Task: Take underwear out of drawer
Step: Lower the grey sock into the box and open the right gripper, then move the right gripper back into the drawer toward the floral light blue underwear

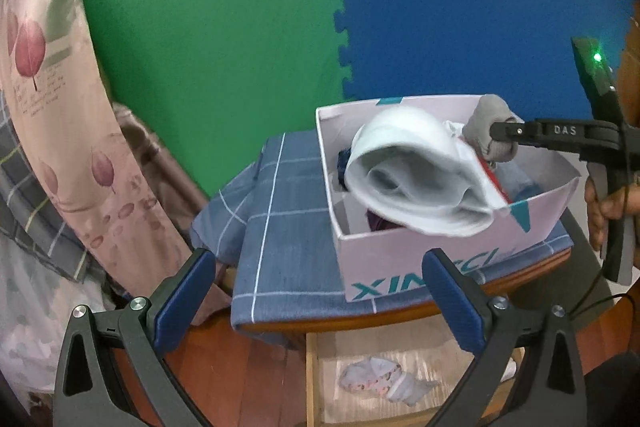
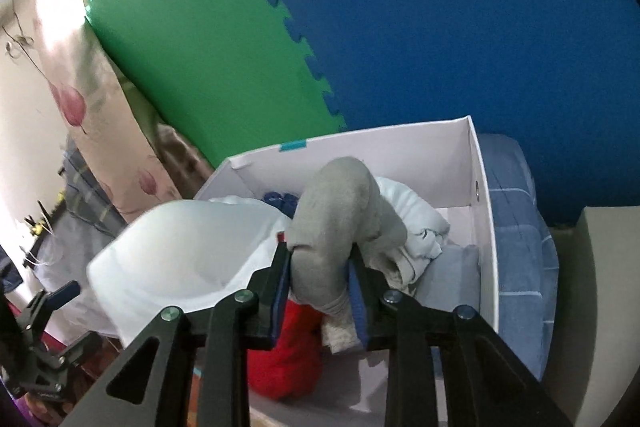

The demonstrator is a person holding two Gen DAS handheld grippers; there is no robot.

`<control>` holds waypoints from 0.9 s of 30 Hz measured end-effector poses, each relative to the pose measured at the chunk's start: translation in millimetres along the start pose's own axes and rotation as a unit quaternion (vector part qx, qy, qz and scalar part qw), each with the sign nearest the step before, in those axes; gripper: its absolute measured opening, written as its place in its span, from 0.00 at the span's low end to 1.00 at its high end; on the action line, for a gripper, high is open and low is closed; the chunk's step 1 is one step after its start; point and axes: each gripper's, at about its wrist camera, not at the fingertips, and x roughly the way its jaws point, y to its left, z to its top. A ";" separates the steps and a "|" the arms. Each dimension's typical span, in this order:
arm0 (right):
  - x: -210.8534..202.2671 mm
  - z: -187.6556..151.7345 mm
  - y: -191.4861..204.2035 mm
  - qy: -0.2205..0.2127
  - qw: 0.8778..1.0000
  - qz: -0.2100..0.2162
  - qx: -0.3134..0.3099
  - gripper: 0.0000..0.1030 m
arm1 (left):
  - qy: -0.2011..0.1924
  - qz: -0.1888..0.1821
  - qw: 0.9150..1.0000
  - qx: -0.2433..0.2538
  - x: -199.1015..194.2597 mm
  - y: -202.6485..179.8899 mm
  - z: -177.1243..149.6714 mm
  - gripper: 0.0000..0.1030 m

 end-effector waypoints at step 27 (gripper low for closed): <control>-102.8 -51.2 43.2 -0.136 0.983 0.117 -0.042 0.33 | 0.032 0.002 0.999 -0.029 5.2 16.8 -30.9 1.00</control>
